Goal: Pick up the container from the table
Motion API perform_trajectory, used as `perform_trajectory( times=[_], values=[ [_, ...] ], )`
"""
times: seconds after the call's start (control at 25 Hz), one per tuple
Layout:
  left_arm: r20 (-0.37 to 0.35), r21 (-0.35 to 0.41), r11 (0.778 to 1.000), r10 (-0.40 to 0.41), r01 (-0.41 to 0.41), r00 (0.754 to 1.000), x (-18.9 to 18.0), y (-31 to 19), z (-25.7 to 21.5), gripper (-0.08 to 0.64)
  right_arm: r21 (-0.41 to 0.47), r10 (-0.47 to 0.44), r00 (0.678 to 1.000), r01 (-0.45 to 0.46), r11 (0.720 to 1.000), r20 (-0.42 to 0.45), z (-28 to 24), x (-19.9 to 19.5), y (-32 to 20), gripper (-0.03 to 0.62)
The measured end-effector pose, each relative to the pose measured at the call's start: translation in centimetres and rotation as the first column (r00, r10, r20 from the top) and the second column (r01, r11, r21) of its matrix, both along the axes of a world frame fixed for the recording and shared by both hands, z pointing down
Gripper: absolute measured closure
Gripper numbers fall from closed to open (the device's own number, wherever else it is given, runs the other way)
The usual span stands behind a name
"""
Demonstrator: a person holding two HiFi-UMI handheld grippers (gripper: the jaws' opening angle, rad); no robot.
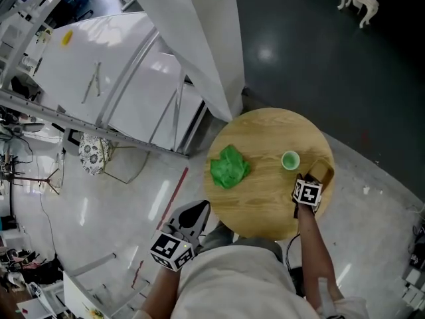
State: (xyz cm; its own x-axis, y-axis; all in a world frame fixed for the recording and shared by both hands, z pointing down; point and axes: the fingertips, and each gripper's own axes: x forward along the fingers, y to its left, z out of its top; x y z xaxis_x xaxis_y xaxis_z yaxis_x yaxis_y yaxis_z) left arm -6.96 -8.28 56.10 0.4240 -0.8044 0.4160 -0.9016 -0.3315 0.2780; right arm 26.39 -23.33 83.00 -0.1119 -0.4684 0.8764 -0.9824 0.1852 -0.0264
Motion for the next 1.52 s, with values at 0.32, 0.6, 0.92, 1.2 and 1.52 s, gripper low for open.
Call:
perform_trajectory(
  times=[0.32,0.6,0.92,1.2,1.52],
  values=[
    [-0.022,0.021,0.999,0.025,-0.024,0.999,-0.7,-0.1,-0.4,0.543,0.040,0.022,0.999,-0.020,0.999,-0.047,-2.1,0.3,0.9,0.526],
    [-0.048,0.051,0.997,0.063,-0.061,0.997,-1.2,-1.2,-1.2,0.543,0.102,0.011,0.997,-0.003,0.995,-0.070,-5.3,-0.3,1.1,0.549],
    [-0.064,0.101,0.989,0.112,-0.106,0.992,-1.5,-2.5,-2.5,0.543,0.211,0.008,1.000,-0.009,0.977,0.003,-12.2,-2.8,1.5,0.551],
    [-0.072,0.156,0.977,0.158,-0.146,0.985,-1.3,-4.2,-4.0,0.543,0.309,-0.077,0.994,0.051,0.950,0.072,-19.1,-6.7,2.2,0.551],
    [-0.086,0.228,0.954,0.217,-0.193,0.972,0.0,-6.0,-6.1,0.543,0.455,-0.185,0.981,0.138,0.880,0.060,-27.4,-9.3,3.6,0.551]
  ],
)
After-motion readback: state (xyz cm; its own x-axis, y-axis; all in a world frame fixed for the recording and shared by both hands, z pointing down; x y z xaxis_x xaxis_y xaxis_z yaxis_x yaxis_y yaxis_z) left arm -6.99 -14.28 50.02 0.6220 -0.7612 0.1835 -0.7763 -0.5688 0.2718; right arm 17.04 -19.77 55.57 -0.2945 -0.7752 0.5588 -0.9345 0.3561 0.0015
